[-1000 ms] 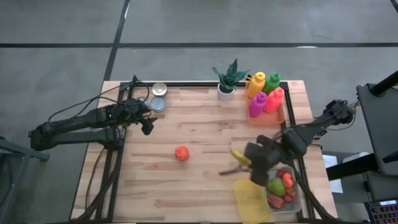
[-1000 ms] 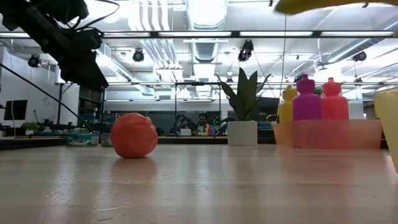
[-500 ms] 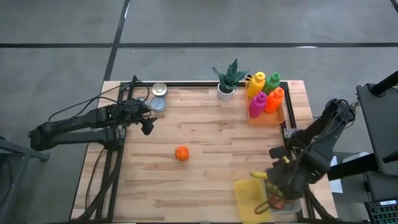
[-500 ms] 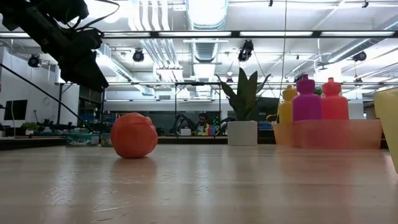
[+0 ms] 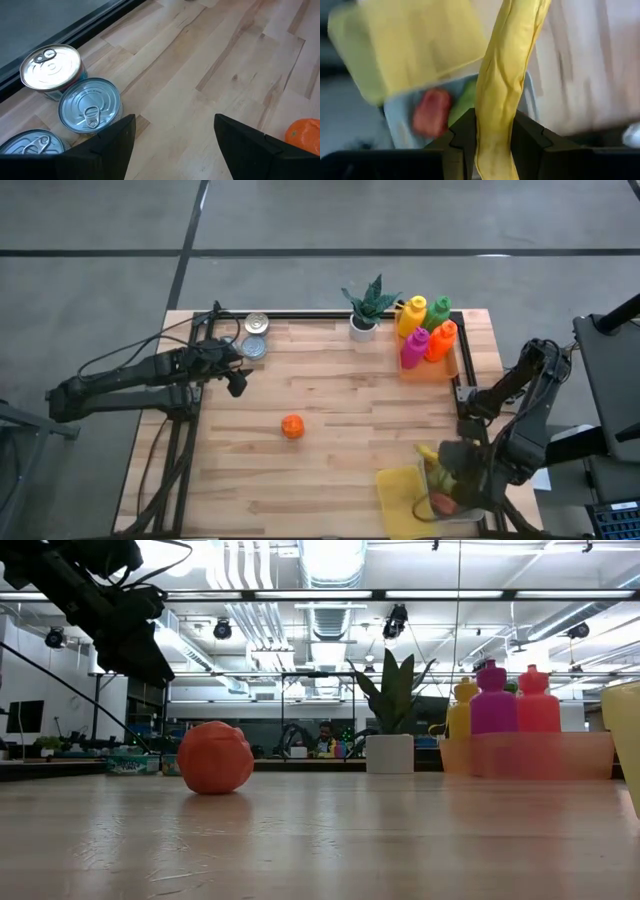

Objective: Pick & Place Food Item
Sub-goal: Put the yellow banana into the gray bin

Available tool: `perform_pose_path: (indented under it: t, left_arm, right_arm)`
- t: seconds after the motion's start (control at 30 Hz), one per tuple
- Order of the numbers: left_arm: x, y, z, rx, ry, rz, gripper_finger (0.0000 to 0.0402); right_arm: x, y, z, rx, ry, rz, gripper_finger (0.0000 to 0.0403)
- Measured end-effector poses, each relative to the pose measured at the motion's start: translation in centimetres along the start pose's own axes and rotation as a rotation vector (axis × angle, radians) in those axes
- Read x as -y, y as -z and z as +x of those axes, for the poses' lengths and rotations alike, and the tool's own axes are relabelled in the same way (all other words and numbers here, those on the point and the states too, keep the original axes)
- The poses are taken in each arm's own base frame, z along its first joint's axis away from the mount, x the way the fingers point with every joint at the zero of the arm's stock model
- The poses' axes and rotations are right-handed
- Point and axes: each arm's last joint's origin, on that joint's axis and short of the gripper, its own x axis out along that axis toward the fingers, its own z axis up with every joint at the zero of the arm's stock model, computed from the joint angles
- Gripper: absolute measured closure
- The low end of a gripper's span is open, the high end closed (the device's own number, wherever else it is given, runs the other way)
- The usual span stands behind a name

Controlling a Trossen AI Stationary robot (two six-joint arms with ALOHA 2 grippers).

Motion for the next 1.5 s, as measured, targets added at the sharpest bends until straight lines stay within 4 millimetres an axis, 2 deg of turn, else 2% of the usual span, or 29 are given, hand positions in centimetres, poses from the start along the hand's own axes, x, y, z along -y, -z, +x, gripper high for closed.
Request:
perform_pose_path:
  t: [0.2, 0.37, 0.5, 0.67, 0.8, 1.07, 1.33, 1.5]
  left_arm:
    - [0.0, 0.0, 0.0, 0.000, 0.000, 0.000, 0.0126]
    - [0.0, 0.0, 0.0, 0.000, 0.000, 0.000, 0.0126]
    - [0.0, 0.0, 0.0, 0.000, 0.000, 0.000, 0.0126]
    - [0.0, 0.0, 0.0, 0.000, 0.000, 0.000, 0.0126]
    - [0.0, 0.0, 0.0, 0.000, 0.000, 0.000, 0.0126]
    - [0.0, 0.0, 0.0, 0.000, 0.000, 0.000, 0.0126]
    - [0.0, 0.0, 0.0, 0.000, 0.000, 0.000, 0.0126]
    - [0.0, 0.0, 0.0, 0.000, 0.000, 0.000, 0.0126]
  right_arm:
    - [0.4, -0.2, -0.2, -0.001, 0.007, 0.652, 0.0312]
    - [0.1, -0.4, 0.4, 0.047, 0.018, 1.014, 0.0312]
    - [-0.9, -1.9, 1.4, 0.114, -0.039, 1.092, 0.0312]
    - [-1.8, -4.7, 3.1, 0.099, -0.092, 1.176, 0.0312]
    - [-2.2, -5.1, 3.9, 0.033, -0.069, 1.210, 0.0312]
    - [-2.6, -4.8, 3.6, -0.023, -0.088, 1.214, 0.0312]
    - [-3.3, -2.7, 3.2, -0.046, -0.077, 1.131, 0.0312]
    - [-4.2, -1.7, 4.1, -0.044, -0.038, 1.088, 0.0312]
